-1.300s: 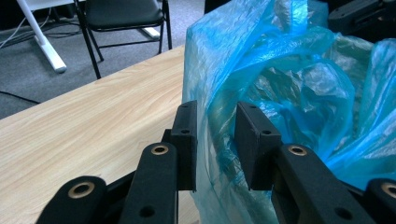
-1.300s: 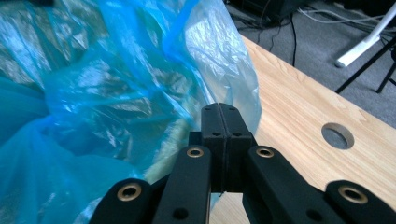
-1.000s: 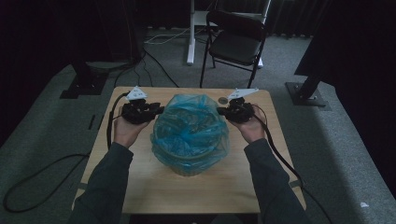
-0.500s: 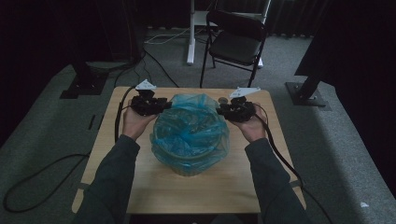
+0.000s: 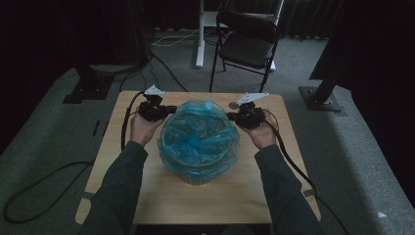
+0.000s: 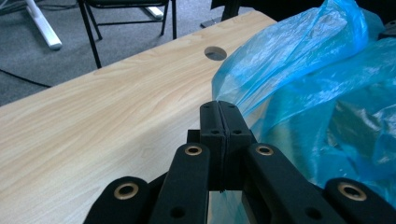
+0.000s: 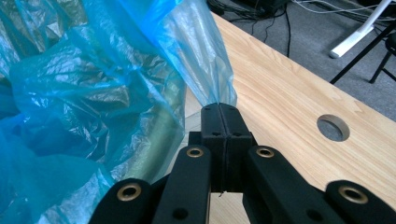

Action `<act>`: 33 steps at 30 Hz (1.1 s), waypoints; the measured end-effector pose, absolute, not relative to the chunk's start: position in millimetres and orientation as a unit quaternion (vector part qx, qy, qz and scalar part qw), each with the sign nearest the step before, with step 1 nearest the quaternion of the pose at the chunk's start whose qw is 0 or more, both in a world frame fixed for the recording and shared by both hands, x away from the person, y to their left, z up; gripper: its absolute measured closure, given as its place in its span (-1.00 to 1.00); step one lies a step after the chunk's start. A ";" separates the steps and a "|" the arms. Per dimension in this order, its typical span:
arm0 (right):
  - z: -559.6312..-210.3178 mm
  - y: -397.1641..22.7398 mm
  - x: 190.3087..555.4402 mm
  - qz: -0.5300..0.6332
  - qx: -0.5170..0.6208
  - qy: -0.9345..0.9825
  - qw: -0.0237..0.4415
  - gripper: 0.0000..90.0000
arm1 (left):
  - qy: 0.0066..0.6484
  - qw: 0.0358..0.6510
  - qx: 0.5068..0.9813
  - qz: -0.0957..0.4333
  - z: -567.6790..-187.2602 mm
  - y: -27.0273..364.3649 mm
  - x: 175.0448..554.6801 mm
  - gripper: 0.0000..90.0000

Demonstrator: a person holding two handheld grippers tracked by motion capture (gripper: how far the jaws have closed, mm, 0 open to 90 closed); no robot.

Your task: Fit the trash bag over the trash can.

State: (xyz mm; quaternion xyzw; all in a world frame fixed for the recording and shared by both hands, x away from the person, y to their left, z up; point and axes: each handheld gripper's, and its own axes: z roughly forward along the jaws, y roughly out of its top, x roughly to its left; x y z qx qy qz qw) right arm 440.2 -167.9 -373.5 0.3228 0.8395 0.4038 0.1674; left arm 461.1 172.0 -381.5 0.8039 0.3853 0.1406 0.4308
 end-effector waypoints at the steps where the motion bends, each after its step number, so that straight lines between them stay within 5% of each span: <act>1: -374.2 -167.3 440.4 0.402 0.323 0.840 0.166 1.00 | 0.385 0.429 0.805 0.138 -383.1 171.8 461.7 0.98; 33: -407.0 -170.0 426.1 0.374 0.312 0.865 0.121 1.00 | 0.403 0.429 0.805 0.073 -434.5 179.6 452.1 0.96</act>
